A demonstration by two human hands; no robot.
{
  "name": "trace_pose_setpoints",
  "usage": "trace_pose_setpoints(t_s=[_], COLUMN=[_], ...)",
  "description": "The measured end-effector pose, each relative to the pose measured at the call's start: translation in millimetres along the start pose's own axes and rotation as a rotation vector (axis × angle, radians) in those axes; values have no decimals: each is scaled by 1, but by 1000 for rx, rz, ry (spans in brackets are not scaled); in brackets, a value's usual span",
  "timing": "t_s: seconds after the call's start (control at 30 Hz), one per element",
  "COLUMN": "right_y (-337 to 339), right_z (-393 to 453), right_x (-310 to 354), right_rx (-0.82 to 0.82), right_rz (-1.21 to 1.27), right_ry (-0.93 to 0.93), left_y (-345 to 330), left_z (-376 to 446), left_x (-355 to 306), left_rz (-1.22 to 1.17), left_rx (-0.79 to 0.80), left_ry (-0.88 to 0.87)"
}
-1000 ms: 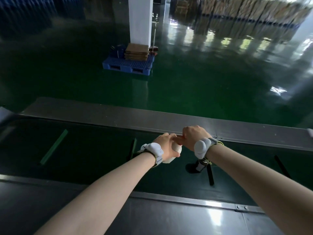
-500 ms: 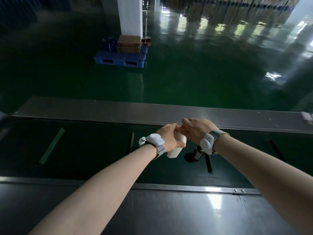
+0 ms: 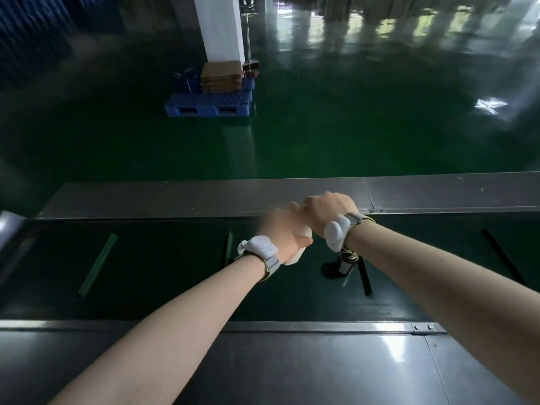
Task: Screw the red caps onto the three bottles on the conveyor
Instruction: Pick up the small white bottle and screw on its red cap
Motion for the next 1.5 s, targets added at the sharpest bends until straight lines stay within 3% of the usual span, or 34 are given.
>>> trace_pose_setpoints(t_s=[0.1, 0.2, 0.37, 0.6, 0.73, 0.93, 1.33, 1.5], right_y=[0, -10, -29, -66, -91, -138, -252, -318], right_z=[6, 14, 29, 55, 65, 78, 103, 123], right_x=[-9, -21, -27, -41, -50, -49, -37, -30], right_rx=[-70, -74, -64, 76, 156, 276, 421, 540], right_rz=[-3, -18, 11, 130, 166, 200, 134, 66], right_ry=[201, 261, 167, 21, 44, 169, 67, 13], left_y=[-1, -5, -23, -50, -73, -111, -176, -194], left_z=[10, 17, 27, 49, 61, 68, 81, 82], left_x=[-5, -6, -6, -3, 7, 35, 106, 152], left_rz=[-82, -104, -133, -4, -84, -126, 119, 178], left_rx=[43, 66, 44, -1, -3, 52, 253, 345], left_ry=[40, 57, 99, 121, 166, 220, 54, 144])
Point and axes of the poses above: each hand's wrist, its own z-axis towards the middle knuckle, its own y-axis out of the back of the hand, x = y × z, the point moved 3 cm from there along z, towards the middle knuckle, and after that the axes turned 11 degrees about -y, right-handed, at the moved point
